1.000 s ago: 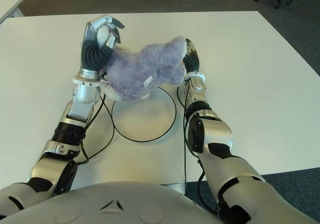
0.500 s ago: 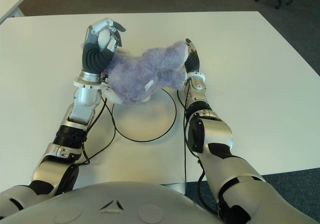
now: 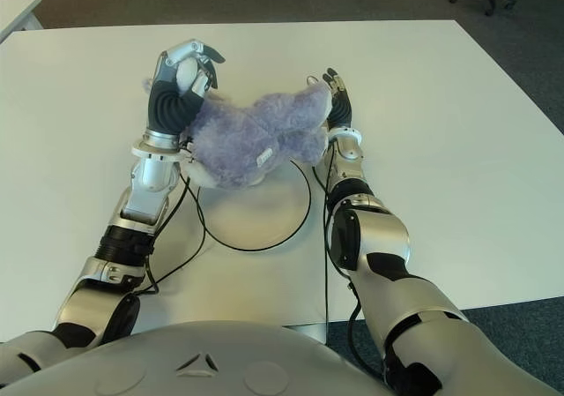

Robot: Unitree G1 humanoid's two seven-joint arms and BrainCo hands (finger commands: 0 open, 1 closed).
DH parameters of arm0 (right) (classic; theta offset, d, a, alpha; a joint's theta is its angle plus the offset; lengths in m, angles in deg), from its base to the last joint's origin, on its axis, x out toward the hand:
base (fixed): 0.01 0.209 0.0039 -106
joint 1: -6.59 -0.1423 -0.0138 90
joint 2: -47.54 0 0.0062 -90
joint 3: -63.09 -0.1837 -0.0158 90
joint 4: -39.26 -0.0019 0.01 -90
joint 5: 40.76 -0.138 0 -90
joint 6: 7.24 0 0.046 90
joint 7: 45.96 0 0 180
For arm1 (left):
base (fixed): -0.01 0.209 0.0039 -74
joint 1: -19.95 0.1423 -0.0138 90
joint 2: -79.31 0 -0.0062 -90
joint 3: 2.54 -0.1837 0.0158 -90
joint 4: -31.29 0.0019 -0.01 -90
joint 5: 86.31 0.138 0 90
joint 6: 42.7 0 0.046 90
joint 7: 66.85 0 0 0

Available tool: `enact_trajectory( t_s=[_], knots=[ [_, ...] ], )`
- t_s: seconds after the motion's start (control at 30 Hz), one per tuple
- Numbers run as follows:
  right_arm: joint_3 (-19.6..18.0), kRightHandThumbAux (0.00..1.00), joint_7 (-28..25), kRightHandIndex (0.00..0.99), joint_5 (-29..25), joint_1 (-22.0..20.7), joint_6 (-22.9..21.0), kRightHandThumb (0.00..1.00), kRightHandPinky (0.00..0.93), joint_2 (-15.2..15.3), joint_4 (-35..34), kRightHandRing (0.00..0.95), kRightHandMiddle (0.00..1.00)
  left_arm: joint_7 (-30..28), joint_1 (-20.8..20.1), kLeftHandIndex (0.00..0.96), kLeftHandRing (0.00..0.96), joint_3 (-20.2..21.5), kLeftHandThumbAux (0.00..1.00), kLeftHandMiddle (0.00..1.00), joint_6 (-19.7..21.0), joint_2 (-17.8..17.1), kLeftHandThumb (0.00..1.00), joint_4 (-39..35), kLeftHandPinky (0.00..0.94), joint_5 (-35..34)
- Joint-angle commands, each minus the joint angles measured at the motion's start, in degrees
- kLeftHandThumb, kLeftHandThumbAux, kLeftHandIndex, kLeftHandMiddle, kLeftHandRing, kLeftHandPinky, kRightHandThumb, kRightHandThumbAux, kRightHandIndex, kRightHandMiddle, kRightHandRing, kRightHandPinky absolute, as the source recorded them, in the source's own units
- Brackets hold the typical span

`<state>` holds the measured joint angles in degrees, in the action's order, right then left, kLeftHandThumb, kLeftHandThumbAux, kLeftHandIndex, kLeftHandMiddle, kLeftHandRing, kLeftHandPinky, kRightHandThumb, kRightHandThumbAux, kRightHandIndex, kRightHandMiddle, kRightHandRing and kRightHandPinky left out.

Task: Put the doll into the plate.

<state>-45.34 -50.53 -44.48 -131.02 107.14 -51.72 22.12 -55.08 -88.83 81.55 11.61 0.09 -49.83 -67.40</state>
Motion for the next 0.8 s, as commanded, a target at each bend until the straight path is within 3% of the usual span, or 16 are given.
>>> enact_trajectory(
  t_s=[0.03,0.8],
  knots=[
    [0.1,0.596,0.4,0.022,-0.2,4.6,-2.9,0.081,0.068,-1.4,3.1,0.047,0.047,-1.2,1.3,0.443,0.847,-0.4,0.693,0.835,0.4,0.3,0.751,-0.4,0.852,-1.1],
    [0.2,0.609,0.6,0.020,-0.4,4.4,-3.1,0.076,0.065,-1.7,3.0,0.043,0.043,-2.4,2.8,0.443,0.846,-1.0,0.693,0.833,0.2,1.2,0.752,-0.6,0.839,-2.5]
  ],
)
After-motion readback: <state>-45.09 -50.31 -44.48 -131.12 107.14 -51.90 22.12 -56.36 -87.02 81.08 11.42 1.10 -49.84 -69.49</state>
